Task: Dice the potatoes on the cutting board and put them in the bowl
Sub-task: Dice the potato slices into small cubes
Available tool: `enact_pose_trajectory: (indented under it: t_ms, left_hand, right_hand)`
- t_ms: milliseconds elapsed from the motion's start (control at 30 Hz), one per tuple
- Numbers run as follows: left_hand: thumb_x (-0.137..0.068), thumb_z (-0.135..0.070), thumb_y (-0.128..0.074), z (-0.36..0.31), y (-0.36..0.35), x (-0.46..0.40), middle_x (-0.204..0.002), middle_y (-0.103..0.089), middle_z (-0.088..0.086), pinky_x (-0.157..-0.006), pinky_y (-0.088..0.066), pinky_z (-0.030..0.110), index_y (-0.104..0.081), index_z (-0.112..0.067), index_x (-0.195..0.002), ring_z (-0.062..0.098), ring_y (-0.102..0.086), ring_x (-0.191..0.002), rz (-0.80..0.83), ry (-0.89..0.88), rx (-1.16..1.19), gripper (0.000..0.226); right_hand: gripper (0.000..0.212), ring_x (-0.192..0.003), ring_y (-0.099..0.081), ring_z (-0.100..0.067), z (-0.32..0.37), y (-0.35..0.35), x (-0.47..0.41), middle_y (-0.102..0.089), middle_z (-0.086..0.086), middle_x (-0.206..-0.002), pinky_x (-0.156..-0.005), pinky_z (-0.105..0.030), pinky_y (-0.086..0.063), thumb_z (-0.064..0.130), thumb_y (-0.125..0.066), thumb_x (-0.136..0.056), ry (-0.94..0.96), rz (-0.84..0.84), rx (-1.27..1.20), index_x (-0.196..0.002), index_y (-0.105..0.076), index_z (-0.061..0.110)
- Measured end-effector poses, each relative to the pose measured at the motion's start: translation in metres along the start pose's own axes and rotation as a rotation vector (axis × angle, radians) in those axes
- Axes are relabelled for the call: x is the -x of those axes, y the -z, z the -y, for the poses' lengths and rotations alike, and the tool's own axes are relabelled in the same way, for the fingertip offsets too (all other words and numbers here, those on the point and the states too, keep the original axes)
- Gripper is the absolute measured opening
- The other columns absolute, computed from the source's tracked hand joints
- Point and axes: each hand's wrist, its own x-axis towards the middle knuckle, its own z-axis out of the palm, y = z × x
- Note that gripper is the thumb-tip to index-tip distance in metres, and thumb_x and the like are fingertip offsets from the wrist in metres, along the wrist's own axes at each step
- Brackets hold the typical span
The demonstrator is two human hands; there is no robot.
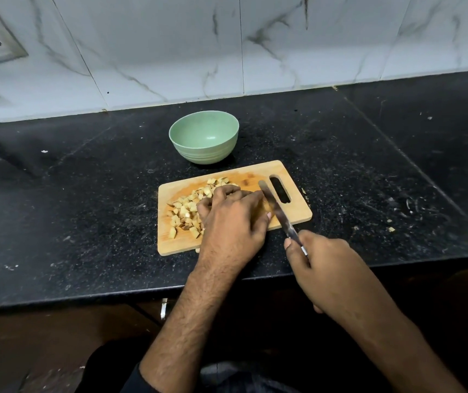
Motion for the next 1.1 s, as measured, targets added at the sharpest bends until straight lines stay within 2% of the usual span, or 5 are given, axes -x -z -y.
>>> enact_pose_trajectory:
  t_ms: [300,433,767,933,1100]
  left_hand:
    - [-0.094,-0.047,-0.059,0.001,-0.007,-0.001,-0.127,-0.062,-0.012,-0.103,-0.018,0.046,-0.061,-0.028,-0.13,0.016,-0.034,-0.133,-0.052,-0.011,-0.023,0.041]
    - [-0.093,-0.046,-0.061,0.0,-0.009,-0.001,-0.124,-0.064,-0.011,-0.098,-0.017,0.044,-0.065,-0.028,-0.126,0.017,-0.038,-0.131,-0.074,-0.014,-0.027,0.037]
    - [-0.093,-0.041,-0.062,0.0,-0.01,-0.002,-0.12,-0.063,-0.006,-0.099,-0.02,0.045,-0.065,-0.026,-0.126,0.017,-0.037,-0.128,-0.058,-0.019,-0.008,0.036]
    - [-0.093,-0.041,-0.062,0.003,-0.01,-0.006,-0.123,-0.061,-0.009,-0.098,-0.019,0.044,-0.066,-0.028,-0.125,0.015,-0.036,-0.131,-0.012,-0.022,0.006,0.035]
    - [-0.094,-0.041,-0.061,0.003,-0.011,-0.004,-0.123,-0.06,-0.007,-0.097,-0.018,0.043,-0.066,-0.027,-0.126,0.016,-0.037,-0.127,-0.024,-0.031,-0.004,0.036]
  right_hand:
    - [0.035,-0.063,-0.06,-0.019,0.005,0.004,0.002,-0.057,0.002,-0.067,-0.067,-0.04,-0.054,0.046,-0.032,-0.103,0.024,0.0,0.073,-0.075,-0.036,0.026]
    - [0.028,-0.069,-0.059,-0.02,0.009,0.005,0.003,-0.055,0.002,-0.07,-0.069,-0.04,-0.054,0.044,-0.028,-0.104,0.037,0.015,0.103,-0.083,-0.038,0.028]
    - [0.033,-0.056,-0.05,-0.009,0.008,0.022,0.0,-0.054,0.002,-0.064,-0.056,-0.03,-0.043,0.042,-0.032,-0.105,0.041,0.105,0.131,-0.077,-0.04,0.026]
    - [0.033,-0.053,-0.052,-0.009,0.007,0.026,-0.003,-0.054,0.002,-0.062,-0.054,-0.028,-0.042,0.042,-0.032,-0.105,0.053,0.131,0.128,-0.079,-0.044,0.025]
    - [0.035,-0.051,-0.051,-0.008,0.016,0.025,0.002,-0.052,0.004,-0.061,-0.055,-0.029,-0.046,0.044,-0.029,-0.104,0.049,0.103,0.149,-0.074,-0.035,0.028]
